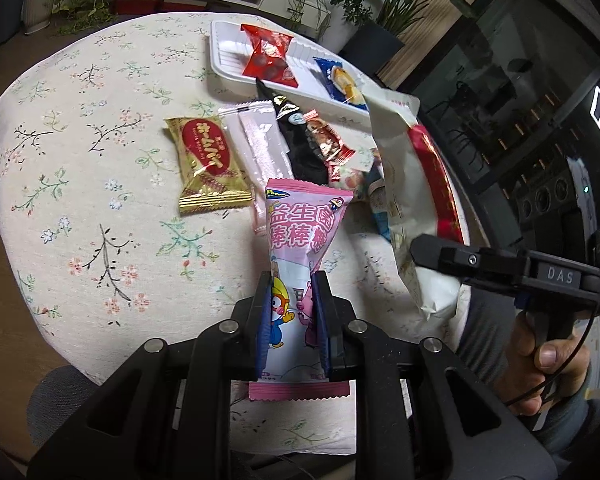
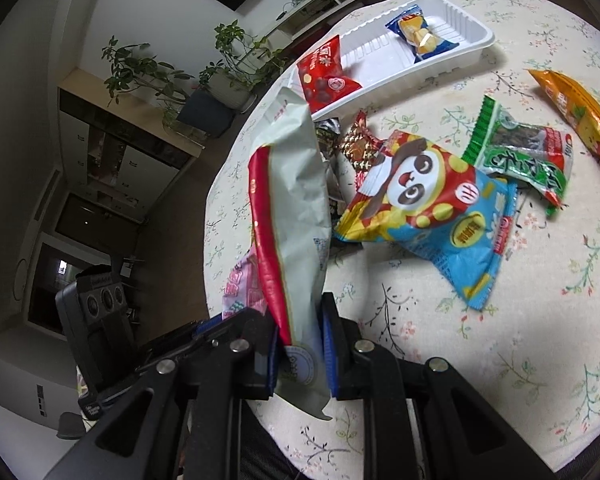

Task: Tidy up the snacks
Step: 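Lower both packets into the white tray and open both tools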

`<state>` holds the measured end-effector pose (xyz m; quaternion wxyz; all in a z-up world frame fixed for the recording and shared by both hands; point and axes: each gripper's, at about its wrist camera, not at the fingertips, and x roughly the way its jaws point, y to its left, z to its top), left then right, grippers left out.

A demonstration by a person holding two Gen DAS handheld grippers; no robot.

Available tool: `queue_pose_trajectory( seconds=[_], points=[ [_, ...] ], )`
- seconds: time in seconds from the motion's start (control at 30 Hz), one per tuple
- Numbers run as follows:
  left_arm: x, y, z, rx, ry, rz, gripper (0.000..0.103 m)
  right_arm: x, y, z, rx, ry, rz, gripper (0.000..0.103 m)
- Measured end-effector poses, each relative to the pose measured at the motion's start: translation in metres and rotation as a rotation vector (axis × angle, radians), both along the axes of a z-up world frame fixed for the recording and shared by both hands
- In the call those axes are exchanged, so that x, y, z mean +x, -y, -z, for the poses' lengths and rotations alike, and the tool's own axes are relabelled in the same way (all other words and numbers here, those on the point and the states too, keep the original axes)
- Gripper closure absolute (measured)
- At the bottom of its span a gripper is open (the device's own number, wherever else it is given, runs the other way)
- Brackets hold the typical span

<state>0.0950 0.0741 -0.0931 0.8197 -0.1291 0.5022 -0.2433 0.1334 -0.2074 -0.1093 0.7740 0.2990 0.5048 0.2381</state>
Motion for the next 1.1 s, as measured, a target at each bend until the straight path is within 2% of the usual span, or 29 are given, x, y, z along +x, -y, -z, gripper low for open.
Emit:
queue_pose_trajectory(
  seconds=[0.23, 0.5, 0.63, 0.77, 0.87, 0.97, 1.1],
  points=[
    [0.016, -0.004, -0.015, -0.042, 0.012, -0.011, 0.086, -0.005, 0.041, -0.02, 0.046, 0.032, 0.063, 0.084],
    [0.067, -0.04, -0.057, -0.042, 0.083, -0.088, 0.086, 0.016, 0.15, -0.056, -0.028, 0.121, 0.302, 0.084],
    [0.101, -0.046, -0.084, -0.016, 0.132, -0.111, 0.086, 0.038, 0.182, -0.082, -0.081, 0.184, 0.374, 0.084],
    [0.151, -0.036, -0.101, -0.003, 0.164, -0.113, 0.086, 0.073, 0.171, -0.103, -0.113, 0.246, 0.329, 0.084],
    [0.191, -0.015, -0.109, 0.032, 0.183, -0.095, 0.086, 0.111, 0.14, -0.113, -0.114, 0.289, 0.246, 0.084],
    [0.227, 0.003, -0.103, 0.027, 0.158, -0.074, 0.086, 0.147, 0.11, -0.106, -0.13, 0.274, 0.153, 0.084],
    [0.264, 0.02, -0.084, 0.048, 0.128, -0.083, 0.086, 0.19, 0.072, -0.078, -0.188, 0.218, 0.075, 0.084]
  ],
)
